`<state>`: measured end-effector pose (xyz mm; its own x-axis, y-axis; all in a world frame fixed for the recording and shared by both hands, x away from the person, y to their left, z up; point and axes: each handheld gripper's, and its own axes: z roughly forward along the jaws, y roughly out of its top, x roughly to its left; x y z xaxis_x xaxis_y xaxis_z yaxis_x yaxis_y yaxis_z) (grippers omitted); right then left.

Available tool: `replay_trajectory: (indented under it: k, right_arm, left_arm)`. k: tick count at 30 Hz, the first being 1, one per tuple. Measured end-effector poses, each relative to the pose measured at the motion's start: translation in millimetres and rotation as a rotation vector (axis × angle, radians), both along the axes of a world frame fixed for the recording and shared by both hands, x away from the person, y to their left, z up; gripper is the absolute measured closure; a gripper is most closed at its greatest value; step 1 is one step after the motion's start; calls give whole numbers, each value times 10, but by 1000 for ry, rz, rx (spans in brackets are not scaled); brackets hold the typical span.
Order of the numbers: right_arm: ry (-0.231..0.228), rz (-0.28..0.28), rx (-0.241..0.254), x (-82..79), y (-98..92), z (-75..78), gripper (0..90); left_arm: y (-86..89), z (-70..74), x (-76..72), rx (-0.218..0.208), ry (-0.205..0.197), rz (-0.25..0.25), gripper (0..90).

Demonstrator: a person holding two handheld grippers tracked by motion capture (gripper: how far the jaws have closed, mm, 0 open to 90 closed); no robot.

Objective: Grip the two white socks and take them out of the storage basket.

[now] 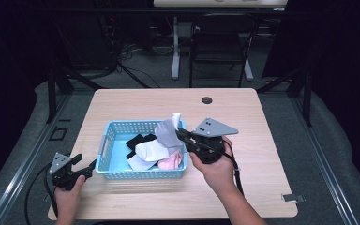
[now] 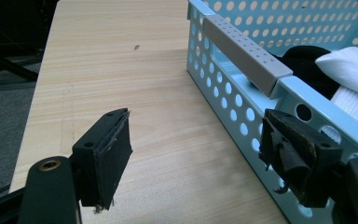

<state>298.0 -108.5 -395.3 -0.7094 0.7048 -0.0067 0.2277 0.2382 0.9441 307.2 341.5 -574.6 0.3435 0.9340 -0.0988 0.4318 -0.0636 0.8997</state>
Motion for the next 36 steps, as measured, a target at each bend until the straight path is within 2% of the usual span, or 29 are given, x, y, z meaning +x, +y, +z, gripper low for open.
replay_trajectory:
  k: [5,21,26,30,36]
  right_arm:
    - [-1,-38,-9,-96,-227,-18,867]
    - [28,-127,-49,-315,-654,-192,867]
    - [51,-149,-39,-336,-744,-300,867]
    - [64,-168,-54,-332,-771,-407,867]
    - [97,-203,-61,-290,-818,-657,867]
  left_arm:
    - [-3,2,-2,1,2,0,246]
    - [-11,-4,0,2,-1,0,246]
    - [-14,-3,-2,6,3,-2,246]
    - [-15,-6,-1,2,-1,-1,246]
    - [-14,-5,-2,3,-1,-2,246]
